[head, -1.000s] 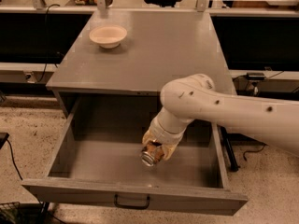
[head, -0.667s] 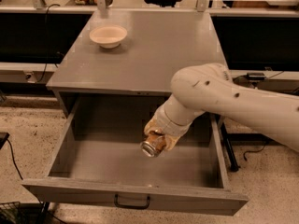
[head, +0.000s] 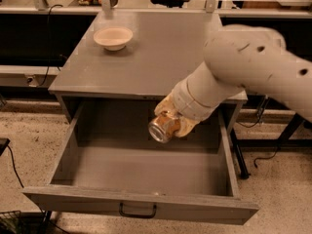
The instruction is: Pick orange can from top drawer and place on counter
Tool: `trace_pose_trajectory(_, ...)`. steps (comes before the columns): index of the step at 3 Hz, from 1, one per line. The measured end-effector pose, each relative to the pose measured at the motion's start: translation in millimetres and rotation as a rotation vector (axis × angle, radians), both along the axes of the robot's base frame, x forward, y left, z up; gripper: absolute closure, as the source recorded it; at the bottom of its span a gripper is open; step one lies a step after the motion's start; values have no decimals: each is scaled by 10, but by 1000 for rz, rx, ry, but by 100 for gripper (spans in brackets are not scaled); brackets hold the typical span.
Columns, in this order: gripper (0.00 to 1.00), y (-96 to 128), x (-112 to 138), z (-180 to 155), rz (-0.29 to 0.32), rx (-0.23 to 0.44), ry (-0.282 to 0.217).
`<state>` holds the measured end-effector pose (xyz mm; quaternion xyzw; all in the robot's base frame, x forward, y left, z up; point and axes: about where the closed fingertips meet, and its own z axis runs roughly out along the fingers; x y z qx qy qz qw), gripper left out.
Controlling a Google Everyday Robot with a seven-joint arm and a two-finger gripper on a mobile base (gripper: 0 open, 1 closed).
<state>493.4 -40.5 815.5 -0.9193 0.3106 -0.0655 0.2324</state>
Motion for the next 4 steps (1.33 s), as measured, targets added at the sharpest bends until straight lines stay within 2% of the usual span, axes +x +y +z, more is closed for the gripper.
trace_pose_trajectory(1,69,-48,65,524,-3,-20,-67)
trace_pose_trajectory(2,69,-126,362,804,0,-66,-76)
trace_pose_trajectory(3,68,-24,838,846,23,-100,-19)
trace_pose_trajectory(4,61,116,1308,785,-4,-84,53)
